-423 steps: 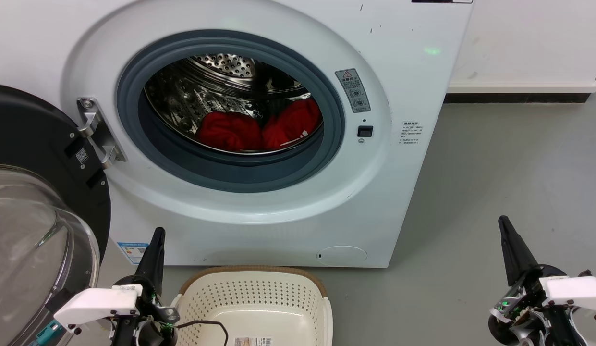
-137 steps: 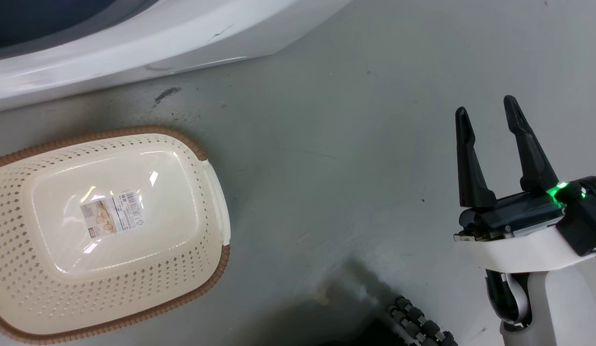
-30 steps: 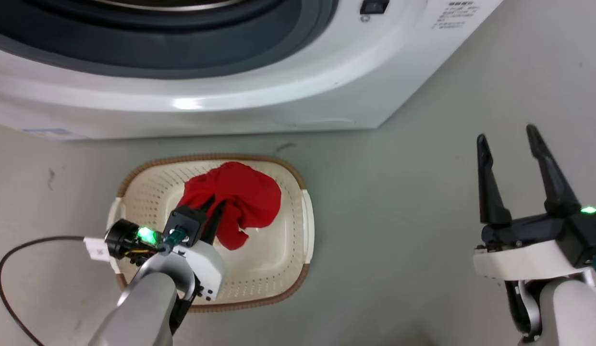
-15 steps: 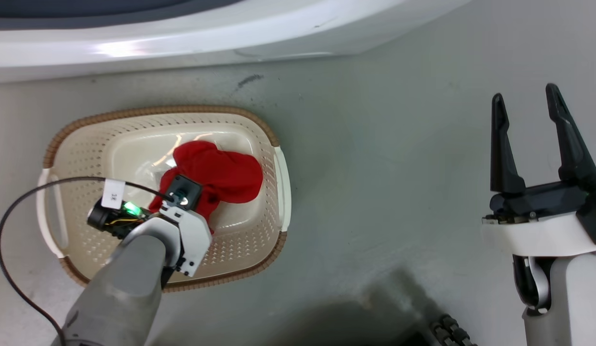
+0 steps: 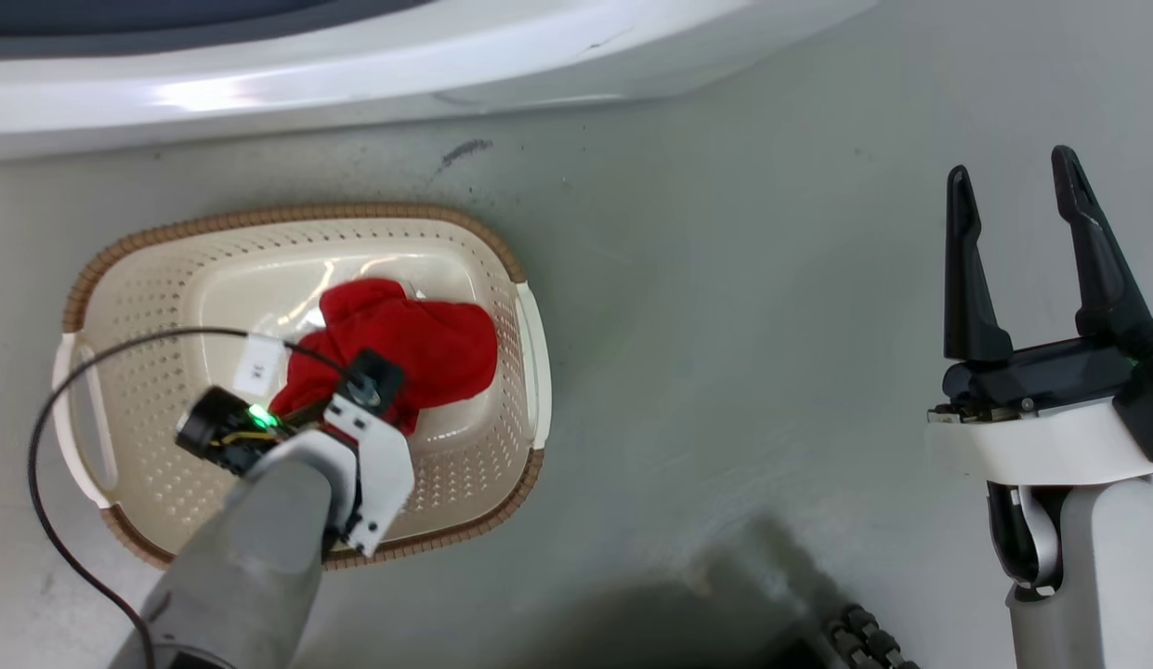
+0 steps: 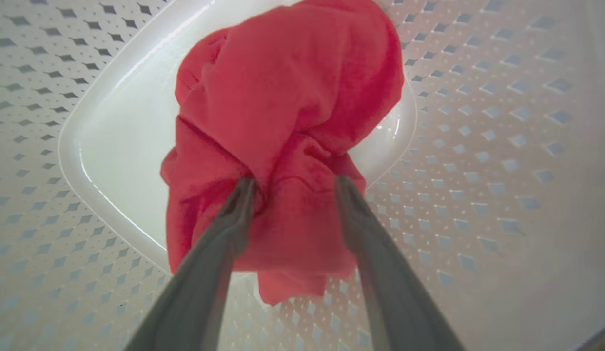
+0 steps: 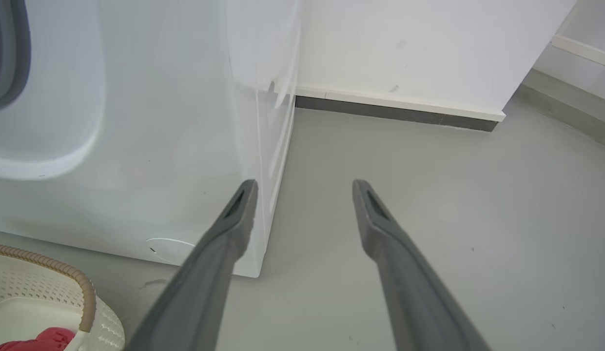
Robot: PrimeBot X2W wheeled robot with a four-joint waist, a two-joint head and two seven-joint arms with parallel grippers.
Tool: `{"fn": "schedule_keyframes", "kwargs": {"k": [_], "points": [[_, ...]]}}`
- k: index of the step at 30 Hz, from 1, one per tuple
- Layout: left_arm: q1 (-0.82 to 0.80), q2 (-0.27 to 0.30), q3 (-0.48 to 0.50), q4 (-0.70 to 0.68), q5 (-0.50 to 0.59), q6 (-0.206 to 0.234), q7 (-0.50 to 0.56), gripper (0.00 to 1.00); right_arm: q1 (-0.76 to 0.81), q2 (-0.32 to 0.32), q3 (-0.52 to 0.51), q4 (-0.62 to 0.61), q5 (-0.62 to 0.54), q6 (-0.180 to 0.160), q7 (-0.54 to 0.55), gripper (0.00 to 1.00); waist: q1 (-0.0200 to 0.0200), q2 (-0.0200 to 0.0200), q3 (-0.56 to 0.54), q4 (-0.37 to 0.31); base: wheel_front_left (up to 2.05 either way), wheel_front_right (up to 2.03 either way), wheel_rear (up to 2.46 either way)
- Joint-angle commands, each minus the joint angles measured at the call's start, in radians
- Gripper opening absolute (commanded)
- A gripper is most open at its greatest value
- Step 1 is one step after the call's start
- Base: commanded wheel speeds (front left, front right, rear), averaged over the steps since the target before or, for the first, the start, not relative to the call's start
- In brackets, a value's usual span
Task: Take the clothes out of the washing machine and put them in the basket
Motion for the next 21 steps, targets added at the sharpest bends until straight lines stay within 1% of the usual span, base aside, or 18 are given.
{"fn": "schedule_keyframes", "kwargs": {"k": [1, 9, 14, 18, 21], "points": [[0.014, -0.006, -0.005, 0.002, -0.003, -0.004, -0.019, 1.00, 0.006, 0.001, 0.000, 0.004, 0.000, -0.001, -0.002, 1.00, -0.0001, 0.0000, -0.032, 0.003, 0.00, 0.00, 0.00], [0.080, -0.037, -0.006, 0.001, -0.040, -0.004, -0.150, 1.00, 0.062, 0.001, -0.001, 0.025, -0.014, -0.001, -0.002, 1.00, -0.0001, 0.0000, -0.180, 0.036, 0.00, 0.00, 0.00], [0.120, -0.055, 0.007, -0.020, -0.066, 0.003, -0.190, 1.00, 0.104, 0.001, 0.000, 0.041, -0.026, -0.001, -0.002, 1.00, -0.0001, 0.0000, -0.269, 0.067, 0.00, 0.00, 0.00], [0.161, -0.063, 0.024, -0.075, -0.088, 0.020, -0.199, 1.00, 0.138, 0.001, 0.001, 0.053, -0.031, -0.001, -0.002, 1.00, -0.0001, 0.0000, -0.338, 0.088, 0.00, 0.00, 0.00], [0.205, -0.054, 0.046, -0.170, -0.105, 0.040, -0.200, 1.00, 0.165, 0.001, 0.001, 0.061, -0.034, -0.001, -0.002, 1.00, -0.0001, 0.0000, -0.390, 0.101, 0.00, 0.00, 0.00]]}}
